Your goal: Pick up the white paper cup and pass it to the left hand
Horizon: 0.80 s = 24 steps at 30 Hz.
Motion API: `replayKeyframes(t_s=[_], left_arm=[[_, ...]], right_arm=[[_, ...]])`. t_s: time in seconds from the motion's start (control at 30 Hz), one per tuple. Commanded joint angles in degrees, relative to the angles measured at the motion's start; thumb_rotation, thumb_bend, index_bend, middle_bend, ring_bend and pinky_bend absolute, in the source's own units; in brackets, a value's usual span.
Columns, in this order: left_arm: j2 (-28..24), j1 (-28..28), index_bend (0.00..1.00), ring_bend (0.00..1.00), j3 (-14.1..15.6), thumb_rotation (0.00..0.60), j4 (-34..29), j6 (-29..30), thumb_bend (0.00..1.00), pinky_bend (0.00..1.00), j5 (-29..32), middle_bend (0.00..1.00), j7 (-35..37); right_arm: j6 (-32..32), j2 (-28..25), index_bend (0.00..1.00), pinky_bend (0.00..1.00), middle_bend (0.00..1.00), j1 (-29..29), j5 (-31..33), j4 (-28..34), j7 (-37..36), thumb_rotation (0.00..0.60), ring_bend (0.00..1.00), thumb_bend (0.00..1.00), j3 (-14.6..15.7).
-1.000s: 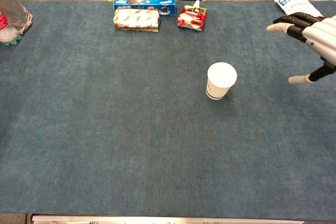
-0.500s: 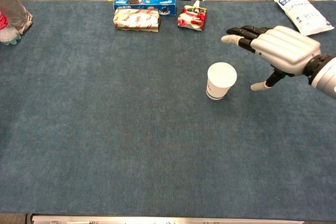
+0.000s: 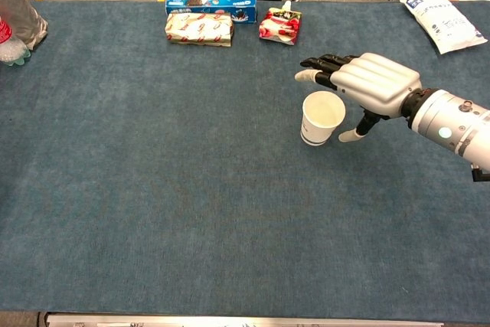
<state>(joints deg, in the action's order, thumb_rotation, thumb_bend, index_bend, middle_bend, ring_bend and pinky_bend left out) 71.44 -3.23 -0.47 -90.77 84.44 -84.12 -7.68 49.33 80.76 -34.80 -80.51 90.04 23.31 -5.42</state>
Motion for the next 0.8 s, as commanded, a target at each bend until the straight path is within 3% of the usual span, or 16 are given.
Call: replayKeyframes(t_s=[0.03,0.37,0.8], left_arm=[[0.1,0.1,0.36,0.31,0.0,0.600,0.1,0.0,0.51,0.57,0.1,0.46,0.2],[0.7,0.2,0.36,0.31,0.2,0.600,0.7,-0.3,0.51,0.57,0.1,0.46,0.6],[1.4,0.2,0.36,0.31,0.4,0.600,1.1,-0.9,0.51,0.57,0.1,0.46,0.5]], right_arm=[[-1.2,0.5,0.20,0.20,0.01,-0.9,1.8,-0.4,-0.6,0.600,0.00,0.00,-0.3],[-2.5,0.7,0.33,0.20,0.01,-2.4,6.0,-0.6,0.0,0.600,0.00,0.00,0.0],[-1.3,0.2,0.42,0.20,0.02,-2.9,6.7,0.0,-1.4,0.600,0.00,0.00,0.8]])
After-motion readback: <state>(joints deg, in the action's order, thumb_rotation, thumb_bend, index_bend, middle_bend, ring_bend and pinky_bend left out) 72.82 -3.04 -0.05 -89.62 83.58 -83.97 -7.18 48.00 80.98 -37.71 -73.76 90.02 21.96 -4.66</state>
